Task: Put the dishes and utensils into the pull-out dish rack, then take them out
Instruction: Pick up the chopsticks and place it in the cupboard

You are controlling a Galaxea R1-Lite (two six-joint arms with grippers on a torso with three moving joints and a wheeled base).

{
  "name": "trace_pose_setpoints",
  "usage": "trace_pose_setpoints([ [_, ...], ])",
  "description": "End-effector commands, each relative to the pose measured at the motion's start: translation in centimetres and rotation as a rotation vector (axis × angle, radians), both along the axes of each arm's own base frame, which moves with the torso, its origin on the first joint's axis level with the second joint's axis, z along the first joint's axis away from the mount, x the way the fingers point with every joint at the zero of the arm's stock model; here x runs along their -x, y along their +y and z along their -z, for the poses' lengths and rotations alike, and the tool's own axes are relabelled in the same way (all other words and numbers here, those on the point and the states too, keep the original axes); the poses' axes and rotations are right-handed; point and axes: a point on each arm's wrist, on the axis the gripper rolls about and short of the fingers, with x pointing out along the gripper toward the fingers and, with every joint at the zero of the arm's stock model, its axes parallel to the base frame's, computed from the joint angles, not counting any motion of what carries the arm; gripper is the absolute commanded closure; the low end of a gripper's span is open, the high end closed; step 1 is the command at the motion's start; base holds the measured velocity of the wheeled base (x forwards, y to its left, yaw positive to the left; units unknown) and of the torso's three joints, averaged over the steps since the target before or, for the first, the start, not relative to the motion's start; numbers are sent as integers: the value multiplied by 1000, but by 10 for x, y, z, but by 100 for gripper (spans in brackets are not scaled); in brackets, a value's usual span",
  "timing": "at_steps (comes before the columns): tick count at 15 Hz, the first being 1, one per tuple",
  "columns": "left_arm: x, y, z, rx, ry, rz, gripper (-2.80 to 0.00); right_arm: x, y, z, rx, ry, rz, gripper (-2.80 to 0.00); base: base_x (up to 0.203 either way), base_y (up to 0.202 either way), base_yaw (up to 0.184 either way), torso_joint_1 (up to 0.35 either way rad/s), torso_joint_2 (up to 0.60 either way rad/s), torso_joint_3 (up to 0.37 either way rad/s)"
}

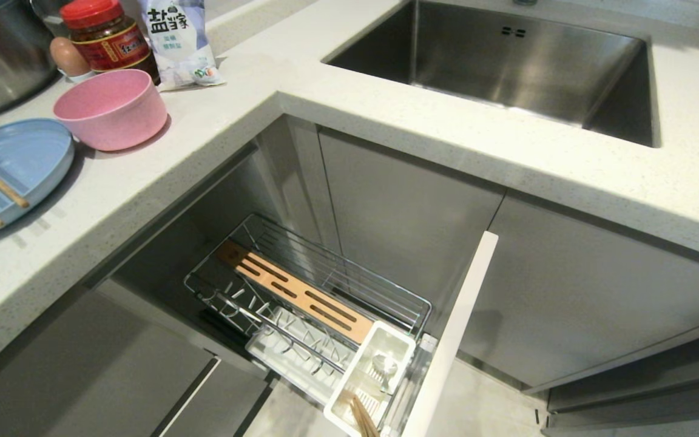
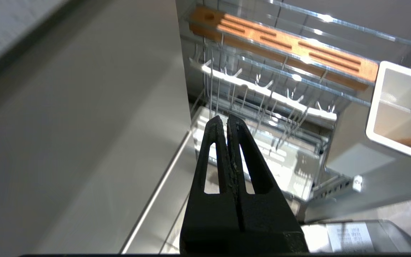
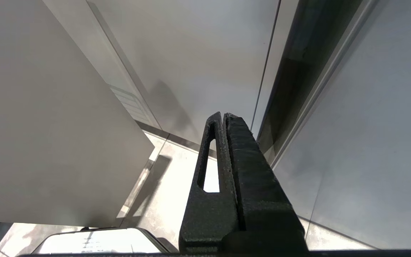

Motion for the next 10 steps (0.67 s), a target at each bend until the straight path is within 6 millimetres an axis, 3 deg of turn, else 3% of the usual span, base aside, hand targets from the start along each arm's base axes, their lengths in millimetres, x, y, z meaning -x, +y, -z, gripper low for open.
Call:
trace_pose_setpoints([
  [1,3,0,-11,0,-52,-12,0,0,0,0,-1,-5,2,0,0,0,0,0,0,0],
  [3,14,1,-40,0,-149,-29,0,0,0,0,0,-5,0,0,0,0,0,0,0,0],
  [7,63,1,-124,-2,-317,-36,0,0,0,0,0,-5,-1,0,0,0,0,0,0,0],
  [10,70,-3,-198,-39,-329,-92,0,0,0,0,0,-5,0,0,0,0,0,0,0,0],
])
